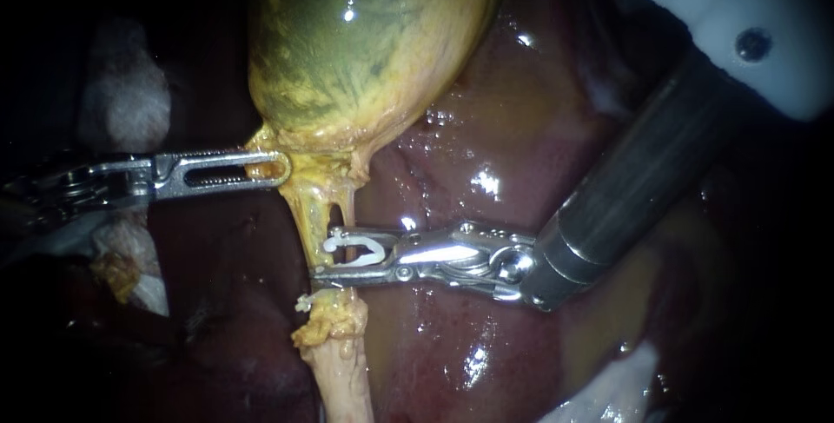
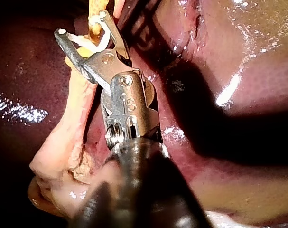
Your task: Clipping second clip left tube
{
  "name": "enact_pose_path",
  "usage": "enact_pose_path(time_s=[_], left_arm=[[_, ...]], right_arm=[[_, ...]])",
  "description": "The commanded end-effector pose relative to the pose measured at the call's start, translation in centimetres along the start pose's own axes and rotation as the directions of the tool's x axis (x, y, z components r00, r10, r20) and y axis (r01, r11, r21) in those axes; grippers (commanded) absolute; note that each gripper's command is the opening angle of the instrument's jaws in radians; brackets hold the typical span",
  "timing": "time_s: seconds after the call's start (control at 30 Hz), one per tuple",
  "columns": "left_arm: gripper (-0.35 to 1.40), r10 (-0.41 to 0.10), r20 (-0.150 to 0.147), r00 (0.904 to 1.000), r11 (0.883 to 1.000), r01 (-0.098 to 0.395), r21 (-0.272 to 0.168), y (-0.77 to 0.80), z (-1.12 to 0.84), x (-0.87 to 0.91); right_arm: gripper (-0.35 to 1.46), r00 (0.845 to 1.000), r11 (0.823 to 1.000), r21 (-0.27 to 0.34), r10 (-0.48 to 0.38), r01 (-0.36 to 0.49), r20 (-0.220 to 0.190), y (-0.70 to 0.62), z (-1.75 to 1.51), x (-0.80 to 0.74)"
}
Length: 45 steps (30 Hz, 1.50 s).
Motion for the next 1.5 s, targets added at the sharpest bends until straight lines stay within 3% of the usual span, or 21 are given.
enact_pose_path(time_s=[0.03,0.5,0.83,1.03,1.27,1.5], left_arm=[[-0.35,0.000,0.000,1.0000,1.000,0.000,0.001,0.01,0.00,0.00],[-0.35,0.001,-0.002,1.0000,1.000,-0.001,0.003,0.05,0.05,-0.03],[-0.35,0.000,-0.003,1.0000,1.000,0.000,0.004,0.12,0.06,-0.05],[-0.35,0.000,-0.004,1.0000,1.000,0.000,0.005,0.13,0.07,-0.05],[-0.35,0.000,-0.004,1.0000,1.000,0.000,0.005,0.14,0.08,-0.06],[-0.35,0.000,-0.004,1.0000,1.000,0.000,0.005,0.15,0.08,-0.06]], right_arm=[[0.56,1.000,1.000,-0.001,-0.002,0.002,0.000,0.01,0.00,0.00],[0.53,1.000,0.999,-0.034,0.008,-0.009,-0.017,0.14,0.00,-0.03],[0.54,0.998,0.996,-0.085,0.010,-0.005,0.063,0.26,0.01,0.00],[0.54,0.998,0.996,-0.089,0.011,-0.005,0.068,0.25,0.04,0.00],[0.57,0.992,0.992,-0.124,0.023,-0.008,0.120,0.21,0.19,0.04],[0.58,0.991,0.990,-0.144,0.024,-0.005,0.129,0.15,0.39,0.10]])
